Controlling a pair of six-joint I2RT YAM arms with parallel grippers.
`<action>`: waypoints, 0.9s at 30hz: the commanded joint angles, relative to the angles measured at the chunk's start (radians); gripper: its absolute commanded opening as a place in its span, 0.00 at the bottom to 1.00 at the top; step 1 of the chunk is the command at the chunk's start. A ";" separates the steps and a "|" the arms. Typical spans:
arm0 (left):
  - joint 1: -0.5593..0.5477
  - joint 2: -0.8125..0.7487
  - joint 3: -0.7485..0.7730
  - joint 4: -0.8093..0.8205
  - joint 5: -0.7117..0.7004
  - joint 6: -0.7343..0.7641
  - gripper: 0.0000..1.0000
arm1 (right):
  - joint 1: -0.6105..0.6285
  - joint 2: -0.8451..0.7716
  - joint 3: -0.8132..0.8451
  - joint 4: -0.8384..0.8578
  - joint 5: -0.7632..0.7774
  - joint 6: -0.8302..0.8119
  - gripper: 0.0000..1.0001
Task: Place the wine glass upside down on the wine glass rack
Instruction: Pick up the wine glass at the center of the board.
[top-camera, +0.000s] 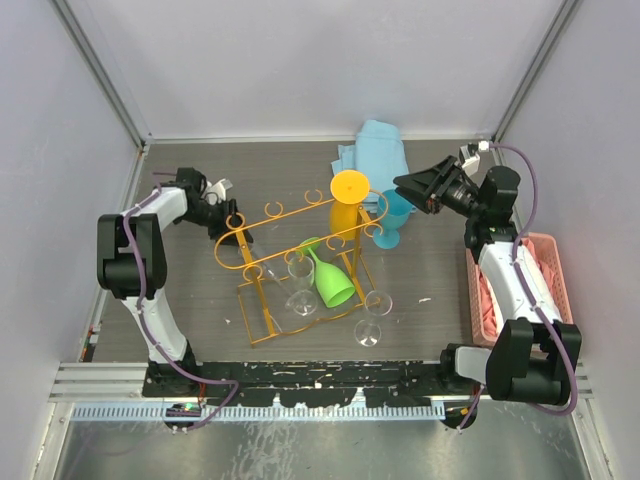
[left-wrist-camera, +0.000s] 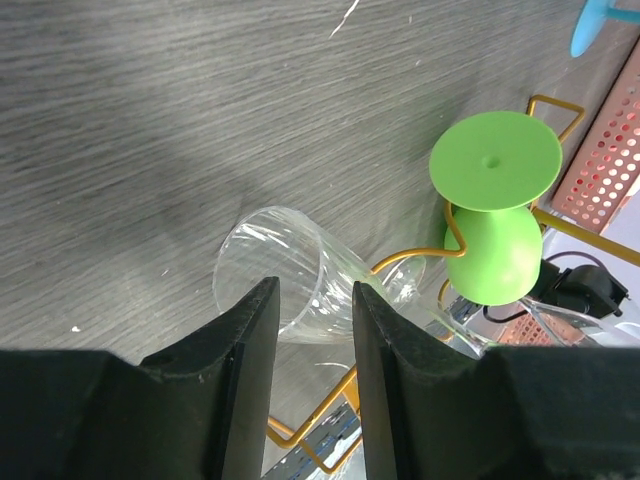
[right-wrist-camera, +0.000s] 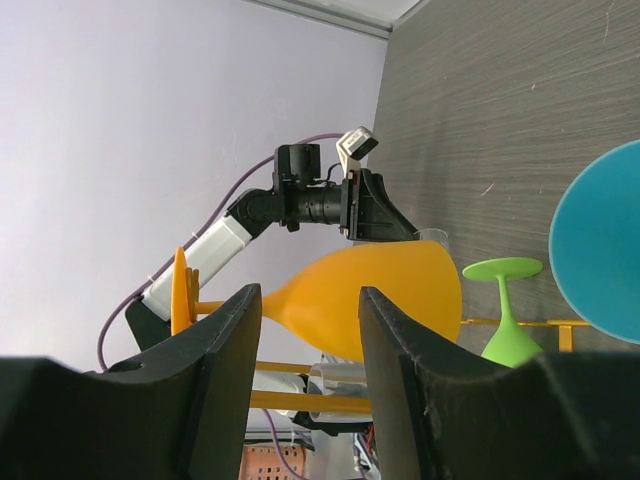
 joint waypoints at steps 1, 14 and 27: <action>0.006 -0.070 -0.021 -0.021 -0.014 0.029 0.36 | -0.005 -0.036 0.001 0.064 -0.017 0.007 0.50; 0.011 -0.116 -0.074 -0.015 -0.031 0.023 0.35 | -0.005 -0.044 -0.032 0.119 -0.030 0.045 0.50; 0.030 -0.109 -0.079 -0.015 -0.033 0.018 0.25 | -0.005 -0.045 -0.035 0.132 -0.031 0.057 0.50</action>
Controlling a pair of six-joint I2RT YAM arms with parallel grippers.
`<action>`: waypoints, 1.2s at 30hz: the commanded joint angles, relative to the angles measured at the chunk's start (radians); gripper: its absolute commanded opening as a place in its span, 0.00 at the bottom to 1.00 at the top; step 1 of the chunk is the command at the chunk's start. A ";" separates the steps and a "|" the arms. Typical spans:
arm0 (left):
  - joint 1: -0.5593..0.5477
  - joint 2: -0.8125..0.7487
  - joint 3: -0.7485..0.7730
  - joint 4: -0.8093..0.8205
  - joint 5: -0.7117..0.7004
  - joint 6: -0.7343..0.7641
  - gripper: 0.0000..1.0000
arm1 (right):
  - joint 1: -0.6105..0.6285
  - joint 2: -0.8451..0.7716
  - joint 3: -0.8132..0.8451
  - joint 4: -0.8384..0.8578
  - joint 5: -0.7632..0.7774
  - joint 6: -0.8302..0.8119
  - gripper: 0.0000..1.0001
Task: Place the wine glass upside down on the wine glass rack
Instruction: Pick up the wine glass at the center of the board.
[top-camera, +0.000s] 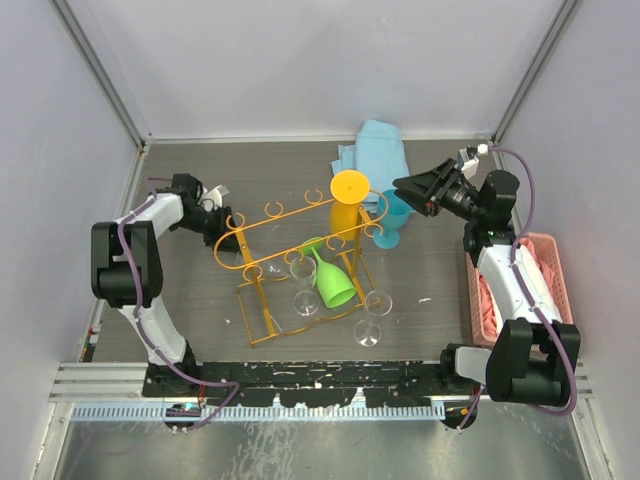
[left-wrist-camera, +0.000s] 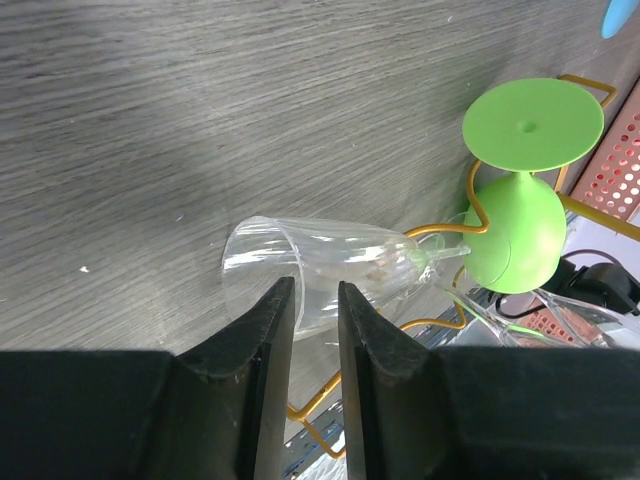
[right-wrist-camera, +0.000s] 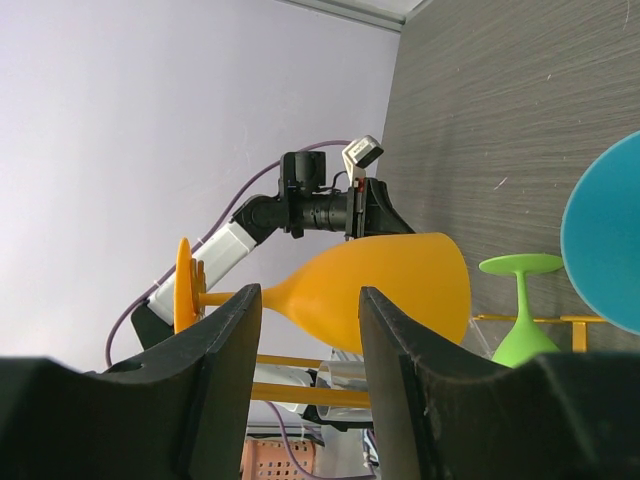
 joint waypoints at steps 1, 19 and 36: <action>0.020 -0.033 0.012 -0.003 0.009 0.002 0.25 | -0.005 -0.039 0.002 0.063 -0.013 0.007 0.50; 0.036 0.036 -0.005 0.042 0.137 -0.015 0.24 | -0.005 -0.038 -0.003 0.072 -0.015 0.005 0.50; 0.071 0.079 0.014 0.036 0.199 -0.027 0.15 | -0.005 -0.039 0.000 0.073 -0.017 0.002 0.50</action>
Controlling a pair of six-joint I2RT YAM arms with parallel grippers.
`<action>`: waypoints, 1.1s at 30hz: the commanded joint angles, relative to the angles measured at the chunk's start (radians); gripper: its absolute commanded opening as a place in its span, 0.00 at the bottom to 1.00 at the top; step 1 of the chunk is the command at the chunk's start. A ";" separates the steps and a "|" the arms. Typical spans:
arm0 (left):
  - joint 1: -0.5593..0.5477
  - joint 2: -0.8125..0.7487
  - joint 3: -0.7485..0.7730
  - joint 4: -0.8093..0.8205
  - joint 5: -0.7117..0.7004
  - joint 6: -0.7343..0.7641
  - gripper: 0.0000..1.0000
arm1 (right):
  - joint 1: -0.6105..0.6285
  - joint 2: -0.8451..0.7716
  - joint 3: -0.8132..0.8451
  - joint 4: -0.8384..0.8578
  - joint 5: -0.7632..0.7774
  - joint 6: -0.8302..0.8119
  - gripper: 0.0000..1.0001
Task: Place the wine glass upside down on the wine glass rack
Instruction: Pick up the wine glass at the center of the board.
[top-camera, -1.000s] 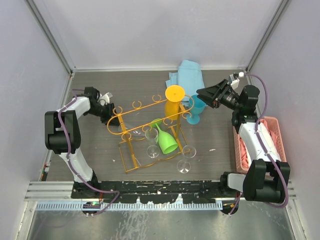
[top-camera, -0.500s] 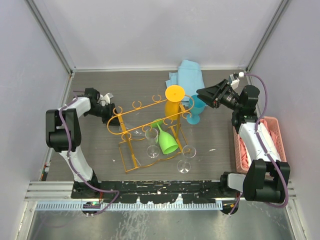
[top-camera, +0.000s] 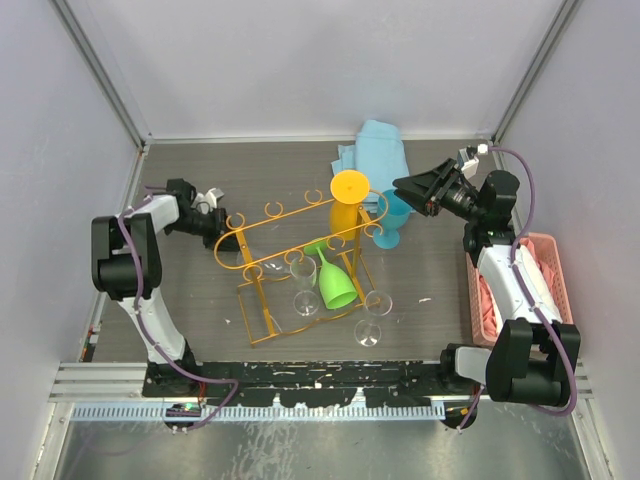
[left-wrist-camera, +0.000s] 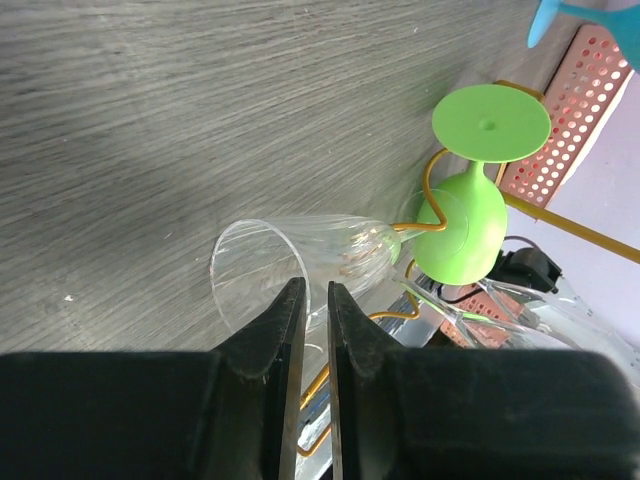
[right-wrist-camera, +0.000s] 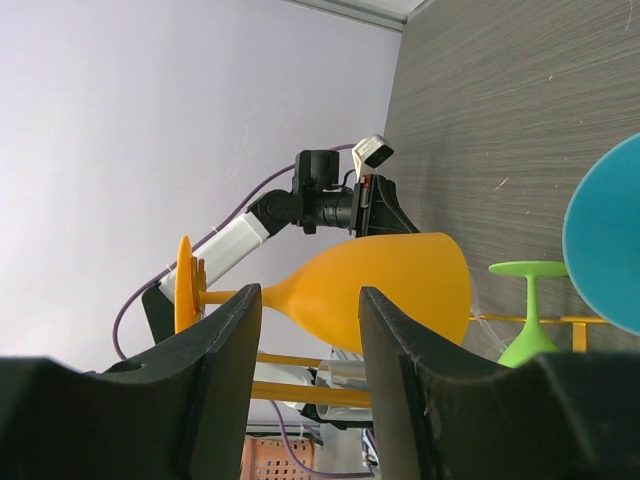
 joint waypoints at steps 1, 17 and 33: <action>0.016 0.013 0.018 0.010 0.048 0.000 0.15 | -0.005 -0.039 0.002 0.065 -0.015 0.002 0.50; 0.025 0.025 0.020 0.001 0.057 0.009 0.04 | -0.005 -0.057 -0.009 0.066 -0.013 -0.001 0.50; 0.049 0.081 0.044 -0.008 0.095 0.020 0.03 | -0.005 -0.107 -0.022 0.097 -0.010 0.032 0.50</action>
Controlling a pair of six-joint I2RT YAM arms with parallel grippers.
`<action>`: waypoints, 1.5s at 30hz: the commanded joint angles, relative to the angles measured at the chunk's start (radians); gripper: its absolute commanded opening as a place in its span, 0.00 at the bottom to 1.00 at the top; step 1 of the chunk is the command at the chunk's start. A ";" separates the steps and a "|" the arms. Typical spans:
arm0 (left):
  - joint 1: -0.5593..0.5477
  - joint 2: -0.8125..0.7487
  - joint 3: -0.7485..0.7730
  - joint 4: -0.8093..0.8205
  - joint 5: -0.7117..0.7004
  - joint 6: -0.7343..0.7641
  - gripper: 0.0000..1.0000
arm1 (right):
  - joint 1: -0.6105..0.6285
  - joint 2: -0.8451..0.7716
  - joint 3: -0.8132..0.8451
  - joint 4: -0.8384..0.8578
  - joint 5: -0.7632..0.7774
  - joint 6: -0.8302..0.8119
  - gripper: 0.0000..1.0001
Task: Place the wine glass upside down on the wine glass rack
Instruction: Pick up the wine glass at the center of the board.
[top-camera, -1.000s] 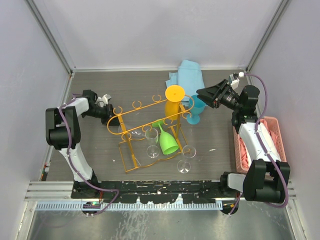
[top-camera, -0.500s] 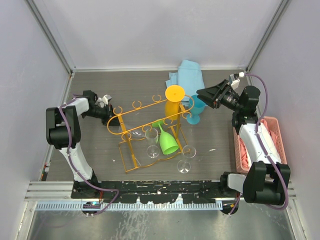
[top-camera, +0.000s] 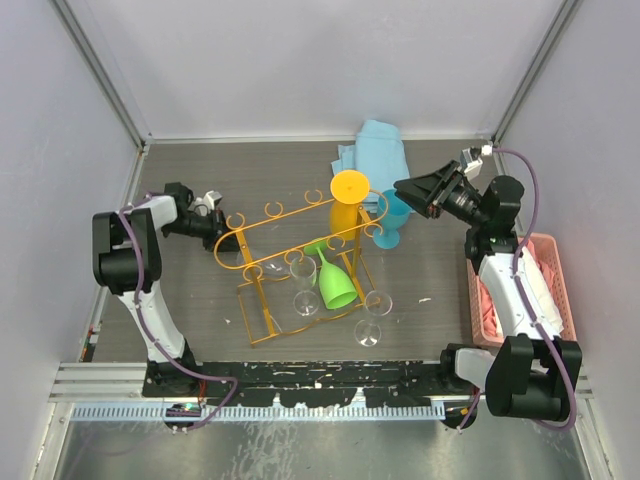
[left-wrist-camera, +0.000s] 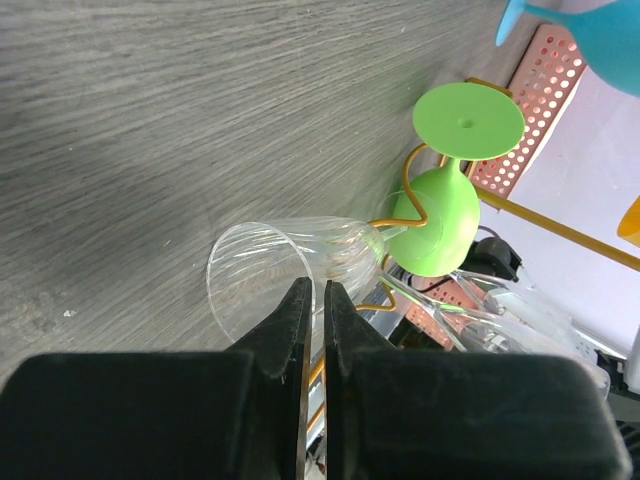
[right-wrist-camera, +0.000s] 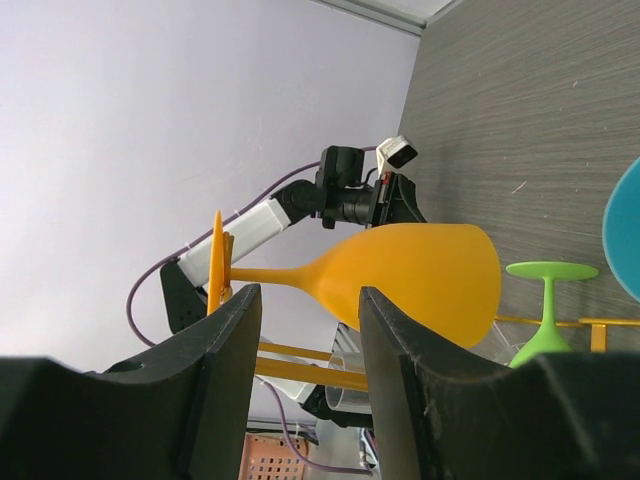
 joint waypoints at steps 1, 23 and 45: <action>0.016 0.035 0.042 -0.006 0.020 0.022 0.03 | -0.005 -0.039 0.003 0.081 -0.004 0.020 0.50; 0.052 0.069 0.088 -0.039 0.097 0.030 0.00 | -0.005 -0.032 -0.013 0.104 -0.002 0.034 0.50; 0.088 0.027 0.081 -0.028 0.152 0.001 0.00 | -0.005 -0.035 -0.011 0.105 -0.005 0.038 0.50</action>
